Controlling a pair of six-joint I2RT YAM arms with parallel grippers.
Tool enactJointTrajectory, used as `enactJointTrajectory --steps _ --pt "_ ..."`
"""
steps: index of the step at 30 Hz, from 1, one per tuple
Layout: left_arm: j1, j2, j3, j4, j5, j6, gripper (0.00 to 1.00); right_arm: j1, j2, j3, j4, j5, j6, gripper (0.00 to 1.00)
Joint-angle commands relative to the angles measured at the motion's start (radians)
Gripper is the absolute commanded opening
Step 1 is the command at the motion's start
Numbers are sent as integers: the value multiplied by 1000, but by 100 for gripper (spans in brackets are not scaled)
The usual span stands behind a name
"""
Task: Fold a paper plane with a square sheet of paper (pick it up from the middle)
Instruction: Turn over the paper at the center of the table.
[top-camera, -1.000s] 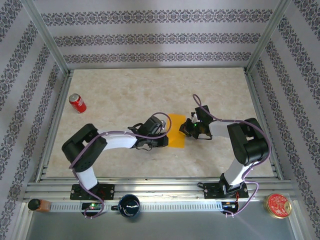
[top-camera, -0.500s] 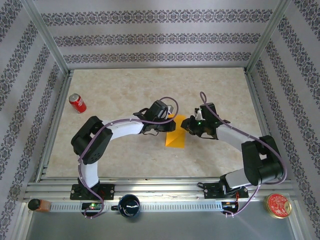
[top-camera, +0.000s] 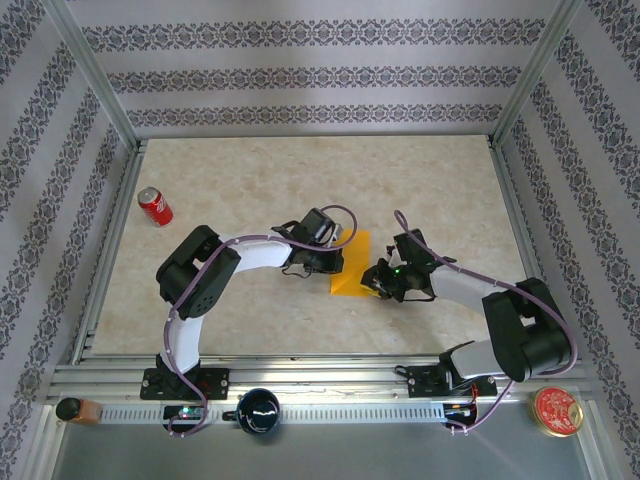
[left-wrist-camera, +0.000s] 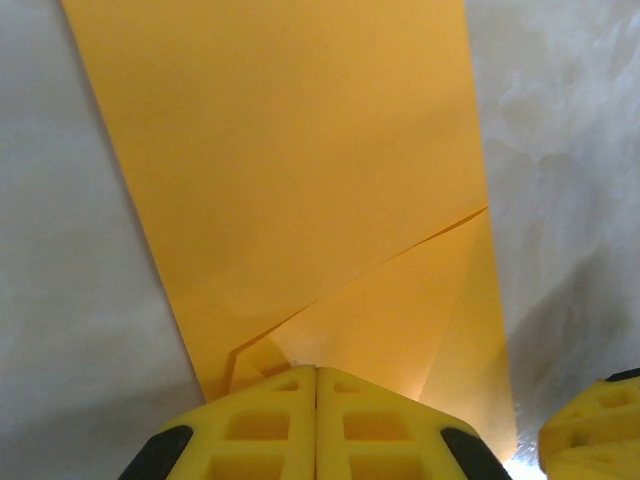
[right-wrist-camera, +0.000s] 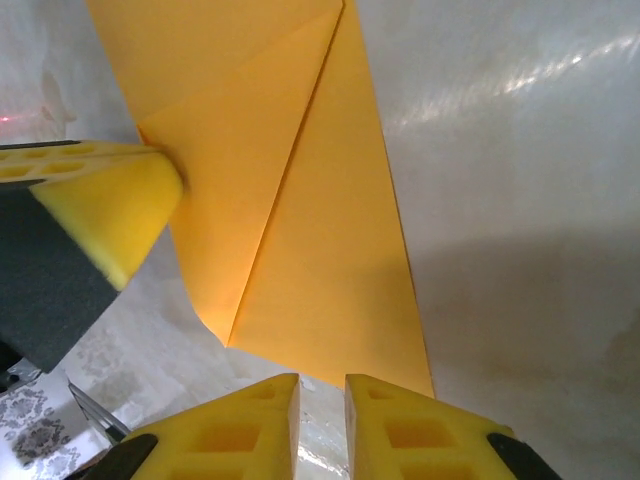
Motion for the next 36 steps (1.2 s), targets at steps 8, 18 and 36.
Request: enactJointTrajectory --steps 8,18,36 --pt "8 1 -61 -21 20 17 7 16 55 6 8 22 27 26" --pt "8 -22 -87 1 24 -5 7 22 92 31 89 -15 50 28" --pt "8 -30 -91 3 22 -10 6 -54 178 140 142 -91 3 42"
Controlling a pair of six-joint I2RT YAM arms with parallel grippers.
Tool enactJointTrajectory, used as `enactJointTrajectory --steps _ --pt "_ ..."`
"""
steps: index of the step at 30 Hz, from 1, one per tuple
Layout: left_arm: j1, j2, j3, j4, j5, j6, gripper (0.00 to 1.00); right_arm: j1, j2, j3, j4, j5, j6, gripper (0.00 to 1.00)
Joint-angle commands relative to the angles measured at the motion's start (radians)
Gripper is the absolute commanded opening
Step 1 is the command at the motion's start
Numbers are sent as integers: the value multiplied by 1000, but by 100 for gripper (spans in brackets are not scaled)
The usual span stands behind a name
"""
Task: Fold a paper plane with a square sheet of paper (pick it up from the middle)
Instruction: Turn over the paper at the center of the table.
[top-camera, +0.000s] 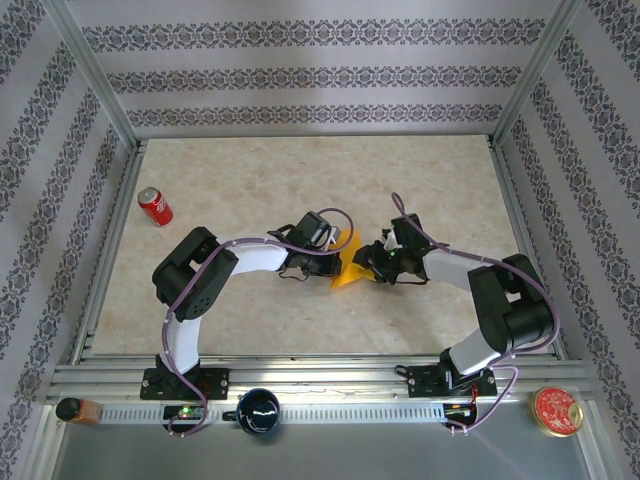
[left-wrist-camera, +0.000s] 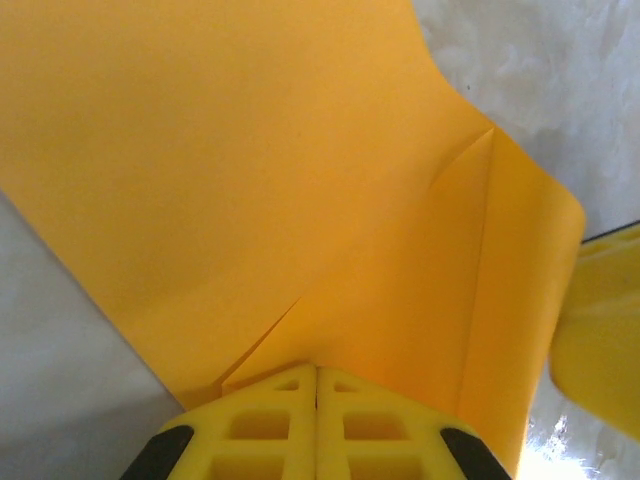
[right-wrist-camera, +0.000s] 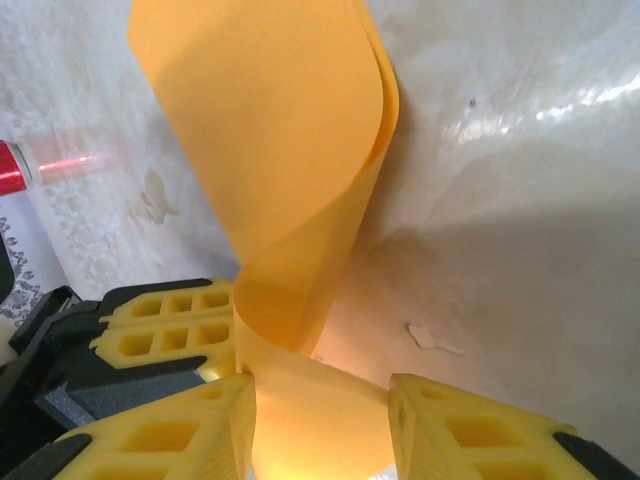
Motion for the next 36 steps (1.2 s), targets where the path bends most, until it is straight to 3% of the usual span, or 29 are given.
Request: enactJointTrajectory --steps 1,20,30,36 --pt "8 -7 -30 -56 -3 -6 6 -10 15 19 13 -31 -20 43" --pt "7 -20 -48 -27 9 -27 6 -54 85 1 111 -88 -14 42" --pt "7 -39 -61 1 11 -48 7 -72 135 16 160 -105 -23 26" --pt "7 -71 -85 24 10 -69 13 -75 145 9 183 -115 -35 14"
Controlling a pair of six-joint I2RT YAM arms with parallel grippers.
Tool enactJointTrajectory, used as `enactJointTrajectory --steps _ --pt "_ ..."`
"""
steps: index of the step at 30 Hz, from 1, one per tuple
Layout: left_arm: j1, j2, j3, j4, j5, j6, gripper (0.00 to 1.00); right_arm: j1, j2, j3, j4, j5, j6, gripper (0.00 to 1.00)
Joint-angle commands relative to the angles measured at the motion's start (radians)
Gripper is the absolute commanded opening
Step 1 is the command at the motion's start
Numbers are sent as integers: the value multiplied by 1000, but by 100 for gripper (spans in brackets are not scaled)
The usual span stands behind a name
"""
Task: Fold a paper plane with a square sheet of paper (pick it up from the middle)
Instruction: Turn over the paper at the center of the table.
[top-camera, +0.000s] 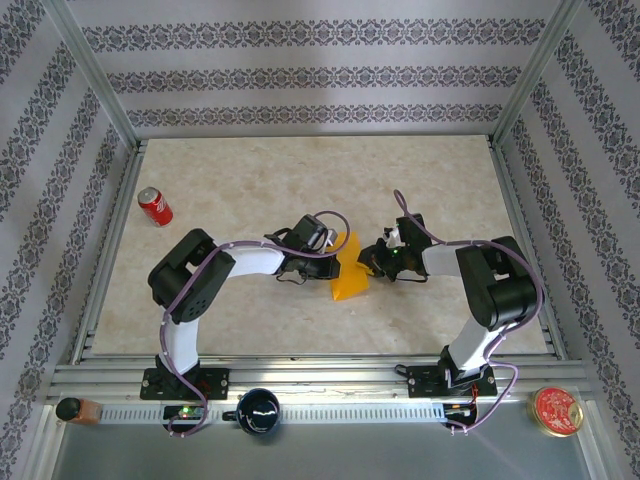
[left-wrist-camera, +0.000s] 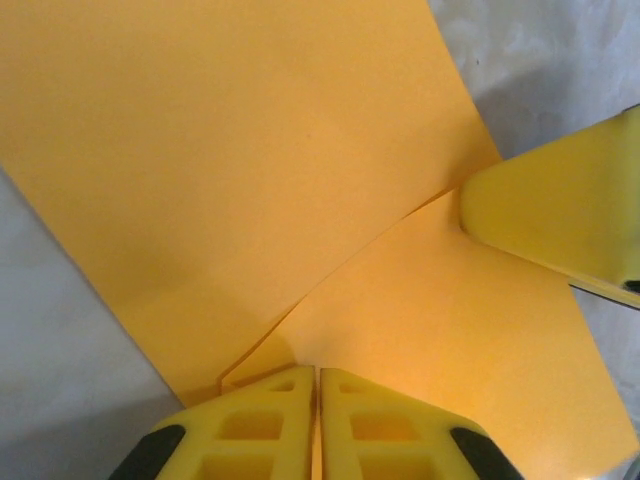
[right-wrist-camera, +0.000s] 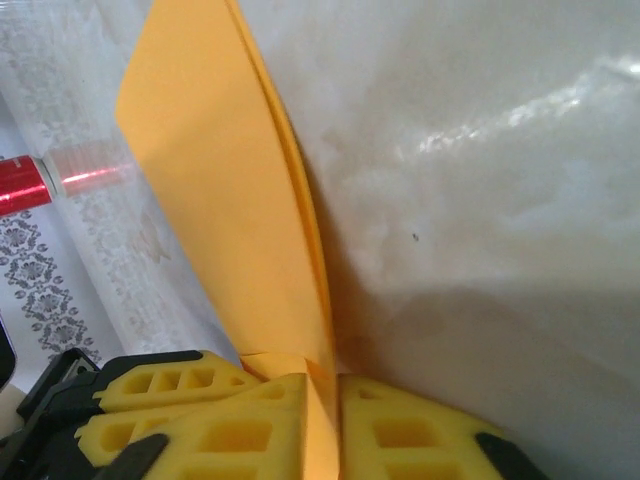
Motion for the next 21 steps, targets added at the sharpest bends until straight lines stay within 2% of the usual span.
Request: enactJointTrajectory --steps 1,4,7,12,15,21 --pt "6 -63 -41 -11 -29 -22 17 -9 -2 9 30 -22 -30 13" --pt "7 -180 -125 30 -116 -54 29 -5 -42 10 17 -19 -60 9" --pt "7 -284 -174 33 -175 -66 33 4 -100 16 -17 8 -95 6" --pt "8 -382 -186 1 -204 -64 35 27 -178 52 -116 62 -165 3" --pt "8 -433 -196 -15 -260 -56 36 65 -252 97 -238 183 -260 1" --pt "23 -543 -258 -28 -392 -69 37 179 -362 261 -560 542 -483 0"
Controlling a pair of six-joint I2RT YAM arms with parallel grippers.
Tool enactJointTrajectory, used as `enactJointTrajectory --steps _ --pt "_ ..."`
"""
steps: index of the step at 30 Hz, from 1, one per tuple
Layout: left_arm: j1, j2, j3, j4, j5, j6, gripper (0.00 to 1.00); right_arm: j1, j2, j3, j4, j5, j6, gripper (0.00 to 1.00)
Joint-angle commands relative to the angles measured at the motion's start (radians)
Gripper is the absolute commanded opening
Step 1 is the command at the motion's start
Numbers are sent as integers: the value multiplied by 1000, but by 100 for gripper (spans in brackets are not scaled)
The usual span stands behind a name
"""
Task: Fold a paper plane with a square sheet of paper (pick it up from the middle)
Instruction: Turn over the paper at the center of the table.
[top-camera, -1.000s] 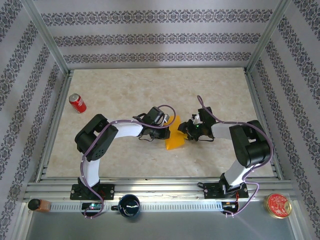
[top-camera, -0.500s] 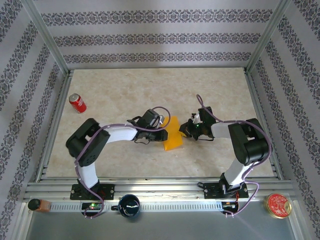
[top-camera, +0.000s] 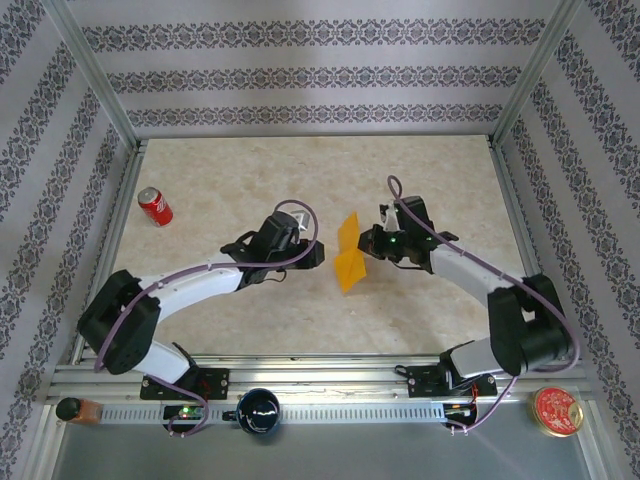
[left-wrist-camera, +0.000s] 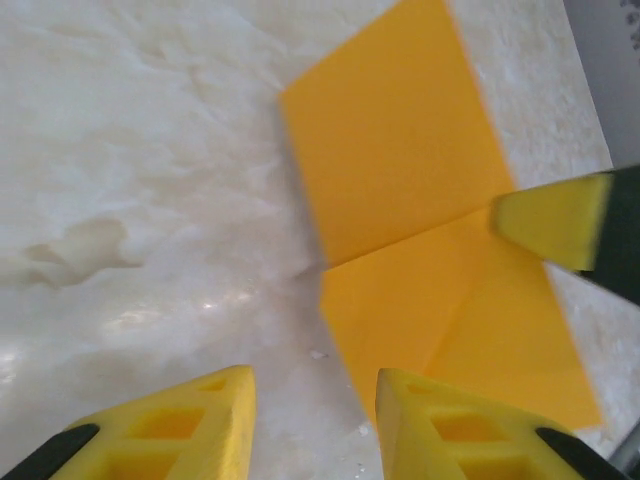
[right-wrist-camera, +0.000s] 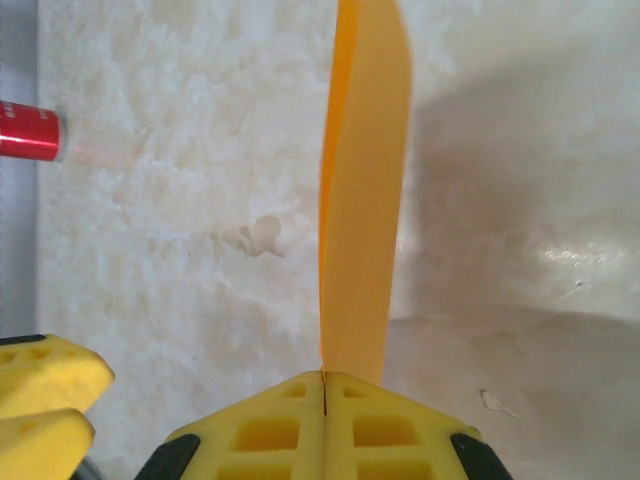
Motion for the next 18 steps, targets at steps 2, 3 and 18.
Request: enactJointTrajectory --steps 2,3,18 --pt "24 -88 -64 -23 -133 -22 38 65 -48 133 -282 334 -216 0" --pt "29 -109 -78 -23 -153 -27 38 72 -51 156 -315 381 -240 0" --pt "84 -321 -208 -147 -374 -181 41 339 189 355 -482 1099 -448 0"
